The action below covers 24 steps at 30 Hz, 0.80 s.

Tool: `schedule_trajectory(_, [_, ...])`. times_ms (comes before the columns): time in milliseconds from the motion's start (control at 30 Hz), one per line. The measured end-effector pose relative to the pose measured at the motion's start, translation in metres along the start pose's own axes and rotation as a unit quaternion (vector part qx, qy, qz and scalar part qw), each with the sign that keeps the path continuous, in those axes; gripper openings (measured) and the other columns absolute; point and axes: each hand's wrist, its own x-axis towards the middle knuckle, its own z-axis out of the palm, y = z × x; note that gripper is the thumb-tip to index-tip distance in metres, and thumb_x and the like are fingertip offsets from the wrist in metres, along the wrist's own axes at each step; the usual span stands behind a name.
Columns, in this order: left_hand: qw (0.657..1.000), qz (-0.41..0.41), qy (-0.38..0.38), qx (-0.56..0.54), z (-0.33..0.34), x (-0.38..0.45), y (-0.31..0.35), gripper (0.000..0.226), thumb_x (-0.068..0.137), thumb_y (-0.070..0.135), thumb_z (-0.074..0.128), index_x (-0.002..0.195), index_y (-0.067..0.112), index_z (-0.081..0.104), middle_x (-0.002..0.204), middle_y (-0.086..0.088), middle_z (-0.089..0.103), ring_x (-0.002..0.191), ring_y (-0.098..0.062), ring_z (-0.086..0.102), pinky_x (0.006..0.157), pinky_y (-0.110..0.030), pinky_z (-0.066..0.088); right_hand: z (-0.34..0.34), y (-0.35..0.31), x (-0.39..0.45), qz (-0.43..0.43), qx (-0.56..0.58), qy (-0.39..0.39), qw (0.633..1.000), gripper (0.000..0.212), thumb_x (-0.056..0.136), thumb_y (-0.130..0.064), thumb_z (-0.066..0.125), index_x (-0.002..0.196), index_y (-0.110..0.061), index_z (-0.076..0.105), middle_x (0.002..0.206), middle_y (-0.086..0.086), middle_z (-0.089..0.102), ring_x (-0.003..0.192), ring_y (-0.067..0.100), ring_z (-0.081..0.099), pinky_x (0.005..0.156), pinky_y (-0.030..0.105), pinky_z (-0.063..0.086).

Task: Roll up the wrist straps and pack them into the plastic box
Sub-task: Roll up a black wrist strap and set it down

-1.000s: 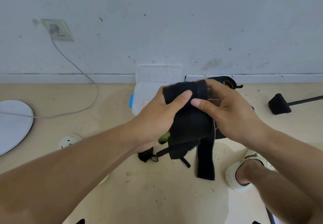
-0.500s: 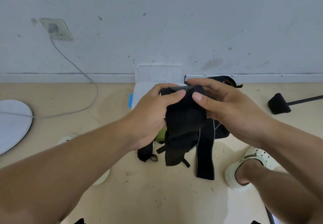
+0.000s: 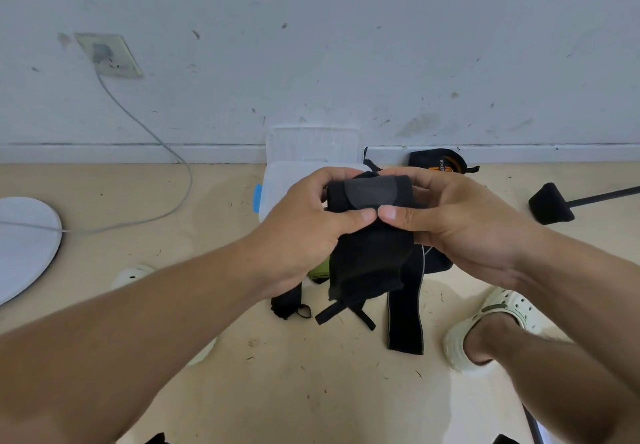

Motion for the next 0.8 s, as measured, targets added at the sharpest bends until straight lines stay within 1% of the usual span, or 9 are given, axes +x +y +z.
schedule_trajectory(133, [0.999,-0.015,-0.009,-0.039,-0.002,0.0008,0.0018,0.056,0.075,0.022,0.091,0.124,0.02,0.065,0.121,-0.002,0.072,0.108,-0.018,0.074,0.096,-0.04,0.06,0.0001,-0.0035,-0.0012,-0.035,-0.015,0.011,0.999,0.038,0.079,-0.015,0.076,0.117,-0.02,0.073,0.113,0.001,0.078,0.103,0.022,0.076,0.083,0.03,0.061])
schedule_trajectory(167, [0.997,-0.028,-0.019,-0.063,-0.0015,0.0002,0.0038,0.056,0.075,0.025,0.09,0.125,0.019,0.065,0.119,-0.002,0.073,0.105,-0.017,0.075,0.093,-0.038,0.061,0.0008,-0.0048,-0.002,-0.043,-0.014,0.014,0.999,0.035,0.083,-0.012,0.075,0.117,-0.02,0.072,0.112,0.001,0.078,0.101,0.021,0.077,0.082,0.029,0.061])
schedule_trajectory(233, [0.996,-0.04,-0.031,-0.078,-0.0005,-0.0007,0.007,0.042,0.087,0.03,0.079,0.124,0.019,0.065,0.116,-0.001,0.075,0.101,-0.015,0.077,0.088,-0.035,0.063,0.0033,-0.0046,-0.0034,-0.054,-0.017,0.025,0.998,0.034,0.089,-0.005,0.073,0.119,-0.02,0.071,0.113,-0.001,0.077,0.099,0.022,0.077,0.08,0.027,0.06])
schedule_trajectory(300, [0.999,-0.026,-0.012,-0.037,-0.0012,0.0007,0.0057,0.034,0.092,0.033,0.075,0.123,0.021,0.067,0.115,-0.001,0.076,0.102,-0.015,0.076,0.093,-0.037,0.062,0.0062,-0.0026,-0.0037,-0.062,-0.021,0.038,0.997,0.036,0.089,-0.003,0.073,0.119,-0.023,0.07,0.115,-0.003,0.076,0.097,0.023,0.077,0.078,0.027,0.06])
schedule_trajectory(433, [1.0,0.009,0.021,0.016,-0.0037,0.0033,0.0049,0.031,0.089,0.035,0.078,0.117,0.025,0.068,0.11,0.0,0.078,0.103,-0.019,0.076,0.094,-0.043,0.062,0.0071,-0.0021,-0.0028,-0.076,-0.017,0.046,0.996,0.039,0.088,-0.001,0.074,0.115,-0.03,0.07,0.113,-0.004,0.075,0.093,0.024,0.075,0.077,0.028,0.062])
schedule_trajectory(533, [0.999,0.0,0.016,0.028,-0.0032,0.0021,0.0061,0.034,0.089,0.043,0.077,0.117,0.026,0.068,0.108,0.004,0.079,0.103,-0.018,0.076,0.096,-0.046,0.06,0.0057,-0.0024,-0.0032,-0.083,-0.009,0.034,0.996,0.04,0.088,-0.001,0.073,0.116,-0.029,0.069,0.116,0.002,0.073,0.095,0.027,0.074,0.078,0.032,0.063])
schedule_trajectory(633, [0.999,-0.033,-0.003,0.01,-0.0013,0.0001,0.0059,0.039,0.095,0.053,0.065,0.124,0.027,0.066,0.116,0.007,0.077,0.105,-0.016,0.075,0.095,-0.046,0.061,0.006,-0.0011,-0.0042,-0.104,-0.03,0.042,0.993,0.042,0.088,0.002,0.073,0.117,-0.028,0.069,0.111,0.002,0.075,0.1,0.03,0.075,0.078,0.032,0.063])
schedule_trajectory(733, [0.999,-0.05,-0.021,0.002,0.002,-0.0014,0.0069,0.049,0.096,0.062,0.056,0.133,0.031,0.063,0.123,0.009,0.074,0.112,-0.017,0.073,0.098,-0.047,0.06,0.0073,0.0002,-0.0046,-0.134,-0.066,0.062,0.987,0.044,0.086,0.002,0.076,0.112,-0.032,0.07,0.109,0.0,0.076,0.104,0.034,0.072,0.083,0.038,0.065])
schedule_trajectory(800, [0.998,-0.051,-0.022,0.001,0.0035,-0.0025,0.0067,0.05,0.096,0.063,0.054,0.136,0.033,0.062,0.125,0.008,0.074,0.114,-0.017,0.072,0.099,-0.048,0.059,0.0083,0.0011,-0.0046,-0.147,-0.075,0.07,0.984,0.046,0.084,0.003,0.078,0.109,-0.036,0.071,0.11,0.001,0.075,0.106,0.032,0.071,0.084,0.041,0.064])
